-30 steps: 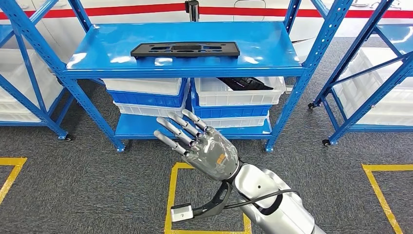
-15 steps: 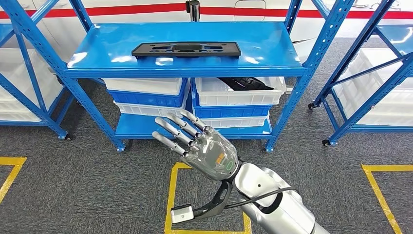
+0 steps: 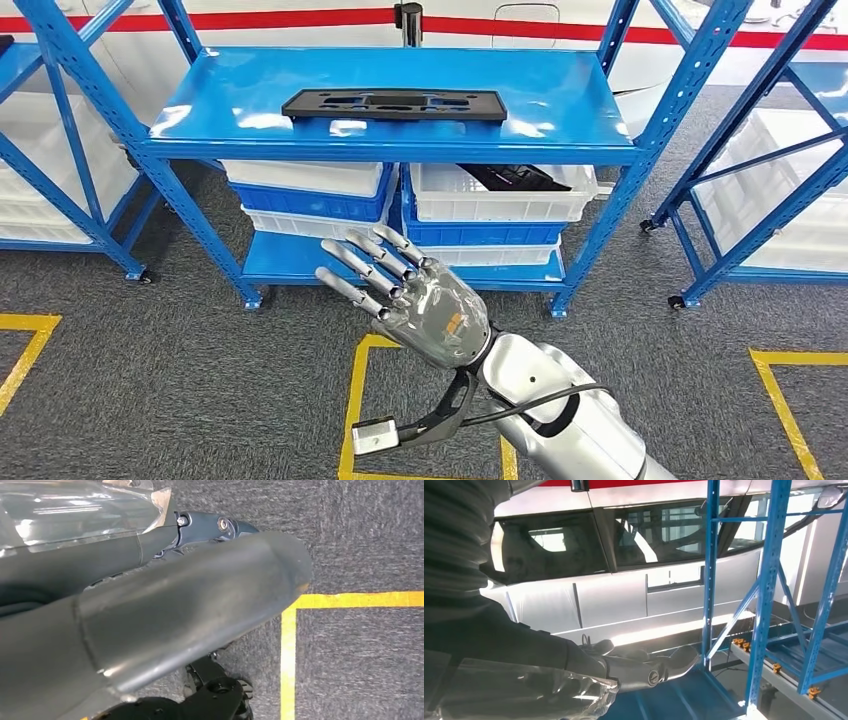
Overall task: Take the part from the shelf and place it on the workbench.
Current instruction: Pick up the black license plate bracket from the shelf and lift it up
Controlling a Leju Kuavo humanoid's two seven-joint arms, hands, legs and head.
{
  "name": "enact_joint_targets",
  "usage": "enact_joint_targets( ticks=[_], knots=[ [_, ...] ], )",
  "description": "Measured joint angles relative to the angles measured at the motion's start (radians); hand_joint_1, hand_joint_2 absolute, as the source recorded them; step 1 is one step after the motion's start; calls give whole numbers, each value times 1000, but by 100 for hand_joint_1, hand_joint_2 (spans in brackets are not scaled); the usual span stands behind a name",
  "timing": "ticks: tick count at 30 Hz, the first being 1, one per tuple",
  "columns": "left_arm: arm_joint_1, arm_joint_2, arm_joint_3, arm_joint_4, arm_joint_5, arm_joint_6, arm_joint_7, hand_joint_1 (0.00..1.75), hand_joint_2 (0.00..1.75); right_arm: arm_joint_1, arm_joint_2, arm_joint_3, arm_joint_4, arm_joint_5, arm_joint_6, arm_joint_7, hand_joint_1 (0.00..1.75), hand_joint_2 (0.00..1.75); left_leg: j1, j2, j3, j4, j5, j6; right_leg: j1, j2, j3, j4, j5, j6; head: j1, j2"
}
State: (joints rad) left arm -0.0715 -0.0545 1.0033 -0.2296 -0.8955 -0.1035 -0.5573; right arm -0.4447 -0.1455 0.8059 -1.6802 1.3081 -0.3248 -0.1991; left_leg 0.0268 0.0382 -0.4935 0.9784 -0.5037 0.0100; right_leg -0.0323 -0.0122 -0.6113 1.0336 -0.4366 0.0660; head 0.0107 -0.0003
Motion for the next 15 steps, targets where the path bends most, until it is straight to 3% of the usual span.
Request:
enact_joint_targets(
  ticks=[4,6,9,10,11,12,14,15],
  knots=[
    [0,-1,0,1,4,1,0,0,0,1,1,0,3,-1,-4,2,0,175,5,0,-1,6,-14,-19,7,13,9,-18,-8,-38,-5,0],
    [-1,-2,0,1,5,2,-2,0,0,0,3,0,4,-1,-7,4,0,175,10,-10,-21,55,-41,-25,6,18,16,-19,-13,-52,-7,0],
    [2,-2,0,1,5,5,-3,0,0,2,4,0,5,-2,-12,6,0,175,9,-29,-135,252,-112,-25,13,22,27,-20,-22,-69,-10,0],
    [4,-3,0,1,6,6,-3,0,0,5,4,0,7,-2,-13,6,0,175,9,-30,-172,299,-117,-23,17,25,30,-20,-25,-73,-11,0],
    [5,-3,0,1,6,8,-3,0,0,8,4,0,8,-2,-14,6,0,175,8,-31,-193,312,-101,-18,21,28,35,-20,-28,-76,-10,0],
    [6,-4,0,1,6,8,-3,0,0,9,4,0,9,-2,-15,7,0,175,6,-31,-193,284,-67,-11,25,31,41,-20,-32,-79,-10,0],
    [5,-3,0,1,5,10,-4,0,0,11,5,0,9,-2,-16,9,0,175,-3,-37,-153,159,18,11,30,37,52,-20,-38,-81,-10,0],
    [5,-3,0,1,5,11,-4,0,0,11,5,0,9,-2,-16,11,0,175,-8,-39,-132,102,43,21,33,40,54,-20,-42,-79,-9,0]
  ],
)
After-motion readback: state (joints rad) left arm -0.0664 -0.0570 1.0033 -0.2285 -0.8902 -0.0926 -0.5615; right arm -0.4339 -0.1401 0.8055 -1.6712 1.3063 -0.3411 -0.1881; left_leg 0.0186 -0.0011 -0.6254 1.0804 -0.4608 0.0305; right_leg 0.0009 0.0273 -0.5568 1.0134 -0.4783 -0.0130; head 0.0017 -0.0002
